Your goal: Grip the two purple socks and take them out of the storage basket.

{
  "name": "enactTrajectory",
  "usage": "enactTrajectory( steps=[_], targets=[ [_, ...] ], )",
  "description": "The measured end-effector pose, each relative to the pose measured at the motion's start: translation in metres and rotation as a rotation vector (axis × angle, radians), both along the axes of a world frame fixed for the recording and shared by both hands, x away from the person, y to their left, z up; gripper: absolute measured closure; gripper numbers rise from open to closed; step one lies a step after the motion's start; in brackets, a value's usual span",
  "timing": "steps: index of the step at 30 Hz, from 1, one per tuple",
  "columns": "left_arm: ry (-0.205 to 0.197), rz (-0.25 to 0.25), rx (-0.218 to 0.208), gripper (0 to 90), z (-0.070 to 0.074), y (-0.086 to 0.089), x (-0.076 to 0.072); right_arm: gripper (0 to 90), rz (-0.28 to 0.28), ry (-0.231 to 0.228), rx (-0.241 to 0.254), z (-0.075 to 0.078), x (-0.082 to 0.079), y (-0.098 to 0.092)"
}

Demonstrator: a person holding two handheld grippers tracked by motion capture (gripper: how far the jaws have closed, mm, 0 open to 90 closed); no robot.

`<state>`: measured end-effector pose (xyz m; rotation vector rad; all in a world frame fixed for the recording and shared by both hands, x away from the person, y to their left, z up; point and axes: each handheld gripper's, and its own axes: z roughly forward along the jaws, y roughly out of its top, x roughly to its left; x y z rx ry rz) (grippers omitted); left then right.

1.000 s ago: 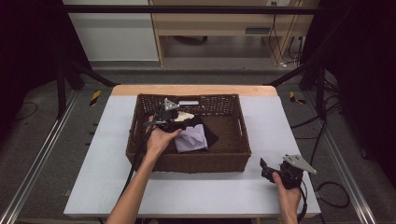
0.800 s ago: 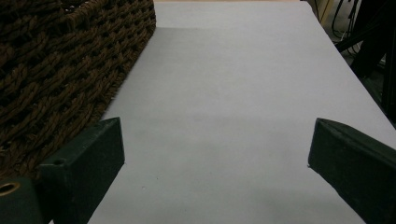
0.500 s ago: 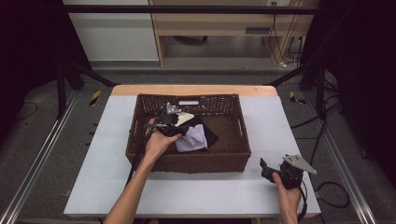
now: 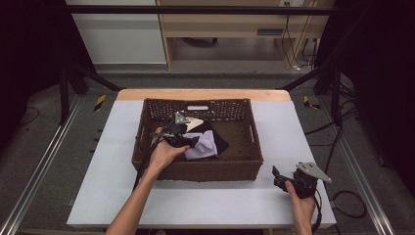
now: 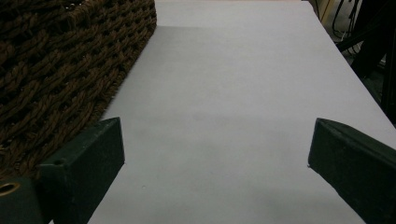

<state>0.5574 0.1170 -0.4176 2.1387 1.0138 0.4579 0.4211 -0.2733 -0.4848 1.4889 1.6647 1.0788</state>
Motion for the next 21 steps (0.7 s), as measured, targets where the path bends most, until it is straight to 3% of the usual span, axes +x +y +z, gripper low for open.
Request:
enactTrajectory(
  steps=[5, 11, 14, 17, 20, 21],
  targets=[
    [0.023, 0.001, 0.037, 44.0, -0.0036, -0.0013, 0.0008, 4.1, -0.002, -0.002, -0.001, 0.0001, -0.0003, 0.0],
    [0.066, 0.011, 0.082, 63.0, -0.0063, -0.0032, 0.0021, 4.1, -0.003, -0.002, -0.002, 0.0, -0.0003, 0.0002],
    [0.11, 0.019, 0.087, 73.5, -0.0076, -0.0023, 0.0035, 4.1, -0.002, -0.001, 0.001, 0.0, -0.0001, 0.0],
    [0.128, 0.017, 0.078, 83.6, -0.0068, -0.0015, 0.0038, 4.1, -0.002, -0.004, 0.001, 0.0, -0.0002, -0.0002],
    [0.115, 0.012, 0.052, 84.9, -0.004, -0.0011, 0.0026, 4.1, -0.003, -0.006, 0.004, 0.0, -0.0002, -0.0007],
    [0.096, 0.015, 0.024, 85.2, -0.0013, -0.0002, 0.0016, 4.1, -0.004, -0.006, 0.003, 0.0001, -0.0003, -0.0006]
  ],
)
